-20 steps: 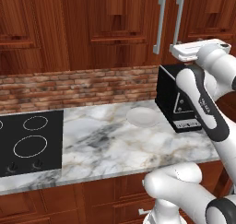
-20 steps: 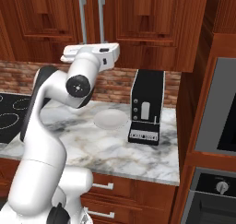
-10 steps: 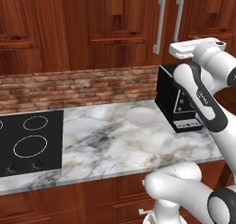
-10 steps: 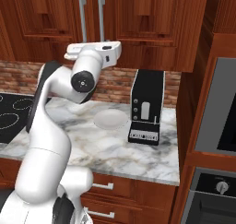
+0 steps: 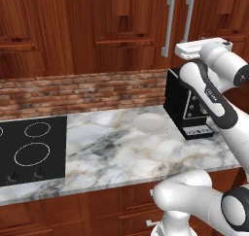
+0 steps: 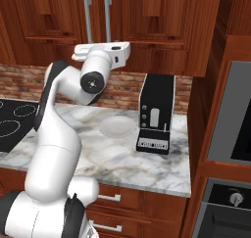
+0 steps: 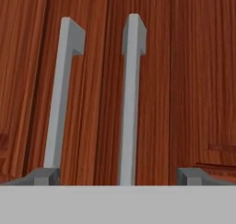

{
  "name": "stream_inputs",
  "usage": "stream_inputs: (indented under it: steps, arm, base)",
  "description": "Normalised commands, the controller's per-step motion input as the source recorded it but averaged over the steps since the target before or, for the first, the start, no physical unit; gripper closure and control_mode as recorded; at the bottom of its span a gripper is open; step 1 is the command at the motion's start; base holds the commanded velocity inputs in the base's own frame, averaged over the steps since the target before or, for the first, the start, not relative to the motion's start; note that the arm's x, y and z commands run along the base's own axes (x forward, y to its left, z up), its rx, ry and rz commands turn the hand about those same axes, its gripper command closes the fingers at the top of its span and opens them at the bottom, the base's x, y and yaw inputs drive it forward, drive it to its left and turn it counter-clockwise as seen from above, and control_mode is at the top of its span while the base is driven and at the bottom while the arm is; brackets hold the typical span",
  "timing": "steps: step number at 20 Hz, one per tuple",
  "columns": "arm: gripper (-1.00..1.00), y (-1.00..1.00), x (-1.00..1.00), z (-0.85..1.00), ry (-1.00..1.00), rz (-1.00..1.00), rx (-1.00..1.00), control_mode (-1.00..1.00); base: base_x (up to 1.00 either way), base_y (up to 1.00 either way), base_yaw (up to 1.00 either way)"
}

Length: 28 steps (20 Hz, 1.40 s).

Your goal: Pick the spray and soap dispenser from the cabinet and place them on the counter.

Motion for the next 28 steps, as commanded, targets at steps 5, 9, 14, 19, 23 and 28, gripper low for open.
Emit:
stream_inputs:
  steps: [5,9,14,19,23,28]
  arm:
    - [-1.0,0.0,0.23,-0.01,0.0,0.01,0.0,-1.0]
    - [-1.0,0.0,0.25,0.0,0.0,0.01,0.0,-1.0]
    - [-1.0,0.0,0.22,0.0,0.0,0.02,0.0,-1.0]
    - [-1.0,0.0,0.21,0.0,0.0,0.02,0.0,-1.0]
    - [-1.0,0.0,0.19,0.0,-0.01,0.02,0.0,-1.0]
    - [-1.0,0.0,0.22,-0.04,0.0,0.01,0.0,-1.0]
  base:
    - [0.0,0.0,0.0]
    - [0.0,0.0,0.0]
    - [0.0,0.0,0.0]
    - [0.0,0.0,0.0]
    - [0.0,0.0,0.0]
    - [0.0,0.0,0.0]
